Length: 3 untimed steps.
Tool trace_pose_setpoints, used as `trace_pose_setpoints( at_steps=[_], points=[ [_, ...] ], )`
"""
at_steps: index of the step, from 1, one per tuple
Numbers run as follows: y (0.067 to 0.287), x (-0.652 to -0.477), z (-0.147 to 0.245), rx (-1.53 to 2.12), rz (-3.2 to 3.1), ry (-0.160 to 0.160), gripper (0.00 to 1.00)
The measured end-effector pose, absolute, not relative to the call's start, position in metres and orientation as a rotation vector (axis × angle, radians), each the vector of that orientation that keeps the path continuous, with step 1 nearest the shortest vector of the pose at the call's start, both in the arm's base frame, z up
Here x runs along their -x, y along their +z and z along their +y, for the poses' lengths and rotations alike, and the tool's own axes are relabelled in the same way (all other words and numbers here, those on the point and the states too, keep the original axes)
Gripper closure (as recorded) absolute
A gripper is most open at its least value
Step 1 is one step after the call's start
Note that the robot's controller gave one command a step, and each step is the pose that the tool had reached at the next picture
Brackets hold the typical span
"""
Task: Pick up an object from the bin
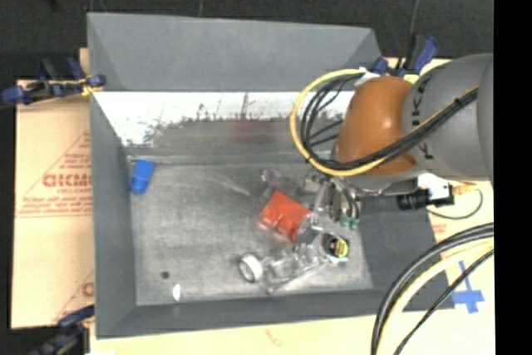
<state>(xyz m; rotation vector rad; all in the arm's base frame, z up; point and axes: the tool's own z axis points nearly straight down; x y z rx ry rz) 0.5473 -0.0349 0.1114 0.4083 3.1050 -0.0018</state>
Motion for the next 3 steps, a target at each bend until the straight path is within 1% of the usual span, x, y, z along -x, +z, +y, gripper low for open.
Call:
trace_pose_setpoints(
  at_steps=[1,2,3],
  points=[
    [0.119,-0.568,-0.04,-0.976,2.979,0.002,0.0],
    [0.112,-0.569,-0.027,-1.18,2.906,0.002,0.0],
    [0.074,-0.558,-0.021,-1.452,2.774,0.007,0.0]
  ],
)
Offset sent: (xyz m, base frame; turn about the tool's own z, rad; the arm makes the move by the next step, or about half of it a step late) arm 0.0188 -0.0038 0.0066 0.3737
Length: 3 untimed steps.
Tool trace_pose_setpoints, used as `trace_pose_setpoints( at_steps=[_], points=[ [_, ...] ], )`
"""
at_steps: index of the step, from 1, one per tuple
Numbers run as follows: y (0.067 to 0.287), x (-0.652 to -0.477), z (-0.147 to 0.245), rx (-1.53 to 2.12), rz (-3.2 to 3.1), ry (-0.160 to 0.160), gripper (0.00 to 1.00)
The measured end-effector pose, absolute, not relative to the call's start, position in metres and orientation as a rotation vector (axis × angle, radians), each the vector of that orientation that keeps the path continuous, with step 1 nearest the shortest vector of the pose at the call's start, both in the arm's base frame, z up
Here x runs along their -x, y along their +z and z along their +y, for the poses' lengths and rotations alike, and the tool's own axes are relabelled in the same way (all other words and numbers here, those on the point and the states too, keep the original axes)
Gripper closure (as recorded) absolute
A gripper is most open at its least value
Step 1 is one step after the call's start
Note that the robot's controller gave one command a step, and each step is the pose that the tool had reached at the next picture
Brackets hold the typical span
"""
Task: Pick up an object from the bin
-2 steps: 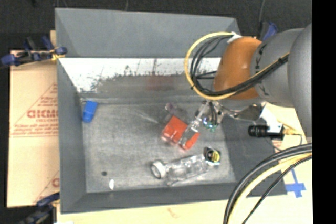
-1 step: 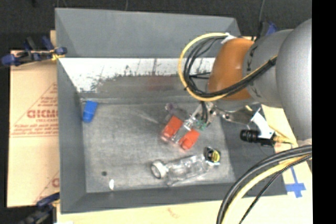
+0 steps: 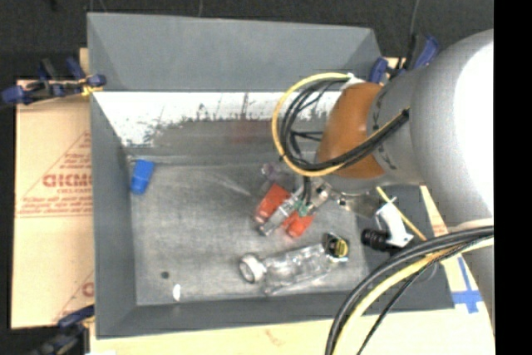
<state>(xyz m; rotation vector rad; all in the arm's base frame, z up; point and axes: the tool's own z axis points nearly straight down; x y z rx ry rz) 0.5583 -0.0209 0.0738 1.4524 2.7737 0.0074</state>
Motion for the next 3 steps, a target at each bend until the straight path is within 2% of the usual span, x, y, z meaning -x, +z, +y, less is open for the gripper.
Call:
trace_pose_setpoints(
  at_steps=[1,2,3],
  points=[
    [0.076,-0.56,-0.022,-1.444,2.782,0.004,0.0],
    [0.079,-0.563,-0.024,-1.44,2.774,0.004,1.0],
    [0.096,-0.564,-0.025,-1.436,2.79,0.002,1.0]
  ],
)
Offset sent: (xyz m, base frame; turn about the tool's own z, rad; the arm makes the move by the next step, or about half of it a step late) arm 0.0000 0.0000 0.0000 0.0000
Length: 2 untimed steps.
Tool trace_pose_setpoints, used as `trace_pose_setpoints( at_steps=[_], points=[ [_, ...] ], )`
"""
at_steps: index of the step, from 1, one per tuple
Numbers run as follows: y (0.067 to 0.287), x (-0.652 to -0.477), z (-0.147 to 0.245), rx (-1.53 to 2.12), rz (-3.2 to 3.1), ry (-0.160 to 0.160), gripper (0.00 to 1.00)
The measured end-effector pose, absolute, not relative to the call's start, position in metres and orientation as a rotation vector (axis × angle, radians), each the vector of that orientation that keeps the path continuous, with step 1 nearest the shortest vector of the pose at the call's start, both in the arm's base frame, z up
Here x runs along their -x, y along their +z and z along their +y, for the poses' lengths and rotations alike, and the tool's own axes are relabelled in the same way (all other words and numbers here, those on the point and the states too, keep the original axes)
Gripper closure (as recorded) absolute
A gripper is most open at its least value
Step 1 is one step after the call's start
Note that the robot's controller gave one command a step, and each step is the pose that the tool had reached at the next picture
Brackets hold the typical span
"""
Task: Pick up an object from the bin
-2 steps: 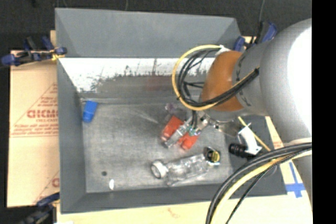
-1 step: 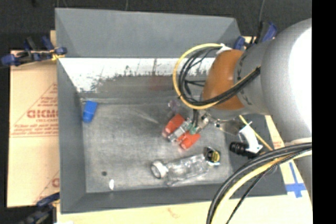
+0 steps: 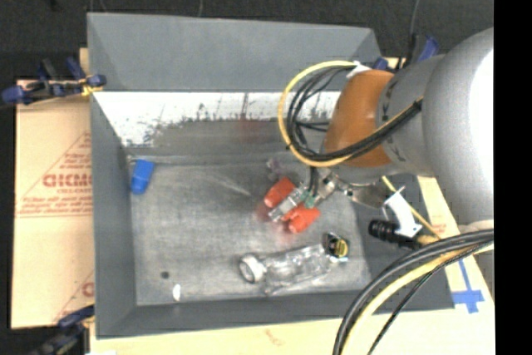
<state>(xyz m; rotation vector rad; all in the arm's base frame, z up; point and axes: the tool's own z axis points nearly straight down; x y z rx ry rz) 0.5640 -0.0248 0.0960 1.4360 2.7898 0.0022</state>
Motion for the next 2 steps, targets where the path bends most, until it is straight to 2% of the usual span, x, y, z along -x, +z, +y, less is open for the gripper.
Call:
trace_pose_setpoints(
  at_steps=[1,2],
  points=[
    [0.1103,-0.565,-0.0253,-1.427,2.794,0.003,1.0],
    [0.1111,-0.5656,-0.0267,-1.42,2.796,-0.001,1.0]
  ],
)
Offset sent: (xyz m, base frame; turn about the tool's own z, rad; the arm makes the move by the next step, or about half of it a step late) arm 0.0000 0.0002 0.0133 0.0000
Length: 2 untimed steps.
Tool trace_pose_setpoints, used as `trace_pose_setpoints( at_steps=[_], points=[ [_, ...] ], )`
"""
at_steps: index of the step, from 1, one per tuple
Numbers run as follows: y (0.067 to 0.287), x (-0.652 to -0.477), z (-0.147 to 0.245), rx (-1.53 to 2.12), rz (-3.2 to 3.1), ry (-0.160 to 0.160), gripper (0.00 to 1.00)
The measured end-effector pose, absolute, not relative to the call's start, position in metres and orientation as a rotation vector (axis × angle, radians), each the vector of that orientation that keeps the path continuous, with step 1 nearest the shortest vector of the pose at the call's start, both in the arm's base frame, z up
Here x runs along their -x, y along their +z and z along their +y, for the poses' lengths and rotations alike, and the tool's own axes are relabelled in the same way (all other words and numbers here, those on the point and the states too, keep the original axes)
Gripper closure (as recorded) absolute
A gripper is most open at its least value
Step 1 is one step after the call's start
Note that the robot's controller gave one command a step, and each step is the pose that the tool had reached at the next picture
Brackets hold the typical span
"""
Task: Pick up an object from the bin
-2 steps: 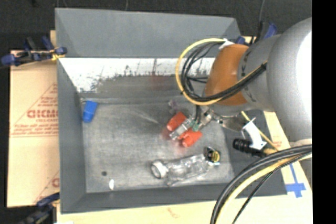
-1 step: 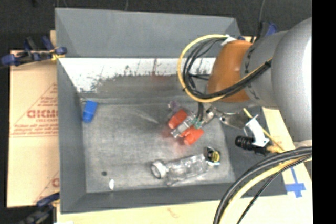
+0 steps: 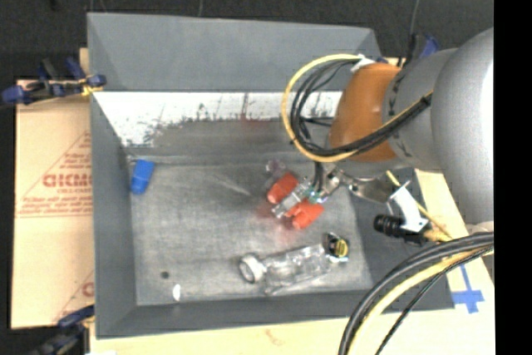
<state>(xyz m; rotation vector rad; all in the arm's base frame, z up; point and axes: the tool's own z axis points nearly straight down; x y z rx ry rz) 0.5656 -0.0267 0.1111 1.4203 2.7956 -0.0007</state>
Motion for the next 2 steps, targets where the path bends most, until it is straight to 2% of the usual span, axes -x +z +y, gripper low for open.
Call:
trace_pose_setpoints(
  at_steps=[1,2],
  points=[
    [0.147,-0.567,-0.028,-1.409,2.801,0.004,1.0],
    [0.169,-0.568,-0.029,-1.397,2.807,0.003,1.0]
  ],
)
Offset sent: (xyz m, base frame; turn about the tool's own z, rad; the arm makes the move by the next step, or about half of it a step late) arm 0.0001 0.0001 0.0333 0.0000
